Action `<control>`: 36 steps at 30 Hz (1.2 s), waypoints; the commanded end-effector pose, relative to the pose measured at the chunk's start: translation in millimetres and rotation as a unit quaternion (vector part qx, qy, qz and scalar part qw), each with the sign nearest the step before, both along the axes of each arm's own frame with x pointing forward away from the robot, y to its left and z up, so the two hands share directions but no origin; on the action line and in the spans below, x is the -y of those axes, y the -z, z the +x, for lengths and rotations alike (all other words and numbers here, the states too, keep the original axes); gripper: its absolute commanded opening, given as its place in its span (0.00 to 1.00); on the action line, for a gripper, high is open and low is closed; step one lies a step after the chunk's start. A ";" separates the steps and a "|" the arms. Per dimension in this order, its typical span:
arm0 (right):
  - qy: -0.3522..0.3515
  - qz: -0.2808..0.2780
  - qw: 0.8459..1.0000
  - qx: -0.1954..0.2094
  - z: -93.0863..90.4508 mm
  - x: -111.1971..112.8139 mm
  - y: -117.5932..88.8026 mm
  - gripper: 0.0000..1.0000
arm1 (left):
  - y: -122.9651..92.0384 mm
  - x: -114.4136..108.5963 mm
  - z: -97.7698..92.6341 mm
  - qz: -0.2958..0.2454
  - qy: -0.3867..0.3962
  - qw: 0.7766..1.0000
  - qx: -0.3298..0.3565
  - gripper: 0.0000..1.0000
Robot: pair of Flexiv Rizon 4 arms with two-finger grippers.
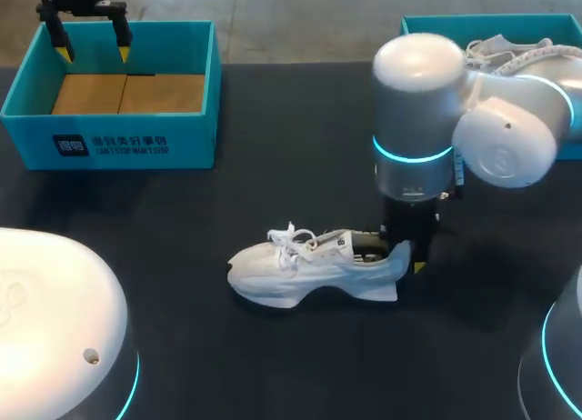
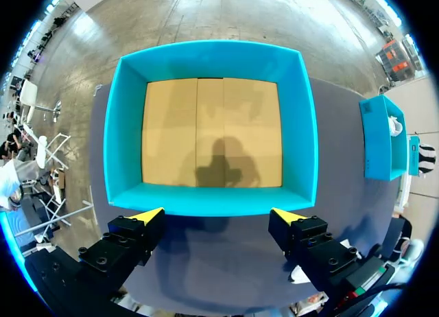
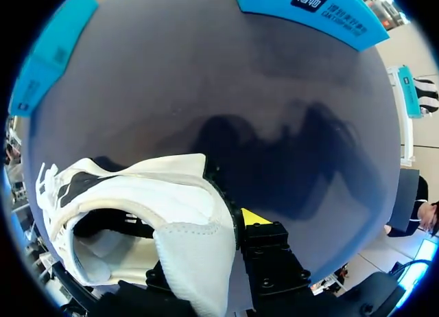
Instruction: Take the shoe out of the shoebox, open the shoe tongue, remove and reinsert the insole, then place the shoe into the shoebox
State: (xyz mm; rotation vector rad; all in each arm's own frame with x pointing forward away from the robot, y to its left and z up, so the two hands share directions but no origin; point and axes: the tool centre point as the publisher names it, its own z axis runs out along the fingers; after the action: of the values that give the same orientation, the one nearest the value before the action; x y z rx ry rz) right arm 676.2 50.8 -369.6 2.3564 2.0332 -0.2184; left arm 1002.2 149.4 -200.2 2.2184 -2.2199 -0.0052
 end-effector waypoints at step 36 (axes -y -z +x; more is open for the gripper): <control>-0.007 -0.009 1.000 -0.015 -12.8 -13.6 23.4 0.00 | -0.2 -0.4 -0.4 0.000 0.000 1.000 0.000 1.00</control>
State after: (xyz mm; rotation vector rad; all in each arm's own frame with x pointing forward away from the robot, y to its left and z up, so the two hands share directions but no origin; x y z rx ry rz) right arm 664.0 62.6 -390.8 2.3423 2.0492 -0.2724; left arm 1002.2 149.4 -200.2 2.2184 -2.2199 -0.0052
